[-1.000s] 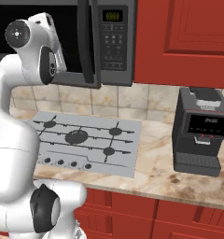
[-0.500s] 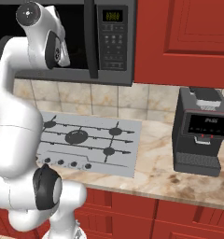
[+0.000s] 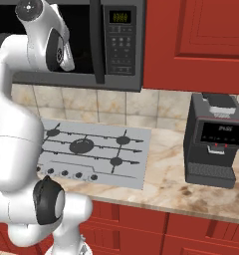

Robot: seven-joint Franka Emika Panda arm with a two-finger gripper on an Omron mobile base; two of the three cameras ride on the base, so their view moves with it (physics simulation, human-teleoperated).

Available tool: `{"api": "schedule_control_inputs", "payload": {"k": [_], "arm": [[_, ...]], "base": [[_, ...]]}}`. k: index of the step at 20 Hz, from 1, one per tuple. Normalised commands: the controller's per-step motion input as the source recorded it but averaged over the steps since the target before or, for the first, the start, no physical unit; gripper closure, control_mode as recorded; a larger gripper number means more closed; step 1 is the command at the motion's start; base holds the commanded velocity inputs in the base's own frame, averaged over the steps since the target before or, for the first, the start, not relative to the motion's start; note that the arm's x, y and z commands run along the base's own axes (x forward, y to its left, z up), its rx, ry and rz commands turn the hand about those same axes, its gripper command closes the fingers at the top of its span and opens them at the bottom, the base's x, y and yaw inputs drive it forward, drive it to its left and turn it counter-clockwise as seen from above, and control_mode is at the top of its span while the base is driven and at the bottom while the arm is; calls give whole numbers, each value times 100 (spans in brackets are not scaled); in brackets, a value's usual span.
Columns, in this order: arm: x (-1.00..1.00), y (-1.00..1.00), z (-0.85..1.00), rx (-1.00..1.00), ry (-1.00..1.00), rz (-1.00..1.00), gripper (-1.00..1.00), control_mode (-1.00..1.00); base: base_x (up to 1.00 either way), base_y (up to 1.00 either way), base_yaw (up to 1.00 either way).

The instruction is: Pick the potato from the counter and place it in the microwave. Then turn on the microwave.

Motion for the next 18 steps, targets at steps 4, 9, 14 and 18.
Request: {"api": "schedule_control_inputs", "payload": {"k": [4,9,14,18], "arm": [[-99,-36,0,-2,0,0,100,-100],[-100,-60,0,0,0,0,100,-100],[-80,-91,0,0,4,4,100,-100],[-11,-76,-2,0,9,9,100,-100]], "base": [[0,0,0],[0,0,0],[0,0,0],[0,0,0]]}}
